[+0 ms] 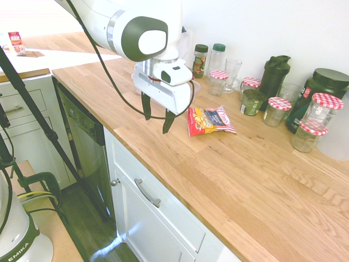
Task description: Put the chip bag into the container
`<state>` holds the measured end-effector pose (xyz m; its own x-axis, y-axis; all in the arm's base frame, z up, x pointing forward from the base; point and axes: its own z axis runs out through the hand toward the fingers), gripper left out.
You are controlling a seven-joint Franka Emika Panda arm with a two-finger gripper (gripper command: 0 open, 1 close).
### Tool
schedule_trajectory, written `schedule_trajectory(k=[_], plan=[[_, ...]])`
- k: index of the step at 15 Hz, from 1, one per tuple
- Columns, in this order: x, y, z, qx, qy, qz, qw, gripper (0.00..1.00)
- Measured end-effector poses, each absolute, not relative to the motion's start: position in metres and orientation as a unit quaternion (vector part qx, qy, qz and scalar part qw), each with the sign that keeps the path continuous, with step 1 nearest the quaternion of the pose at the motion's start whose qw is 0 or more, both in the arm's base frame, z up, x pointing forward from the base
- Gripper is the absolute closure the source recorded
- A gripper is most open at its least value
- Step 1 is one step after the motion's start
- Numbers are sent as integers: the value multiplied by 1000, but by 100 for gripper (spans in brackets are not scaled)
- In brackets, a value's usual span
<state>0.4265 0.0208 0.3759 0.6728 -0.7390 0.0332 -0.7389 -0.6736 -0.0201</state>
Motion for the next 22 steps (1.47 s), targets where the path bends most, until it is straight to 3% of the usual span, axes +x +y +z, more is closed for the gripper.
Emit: schedule_trajectory(k=[4, 10, 19, 20, 22], plan=[[430, 18, 380, -916, 399, -32, 4, 0], [456, 20, 376, -914, 375, -151, -25, 0], [481, 4, 349, -911, 324, -252, -49, 0], [481, 1, 346, -910, 321, -257, -52, 100], [480, -1, 342, -912, 311, -261, -57, 100]])
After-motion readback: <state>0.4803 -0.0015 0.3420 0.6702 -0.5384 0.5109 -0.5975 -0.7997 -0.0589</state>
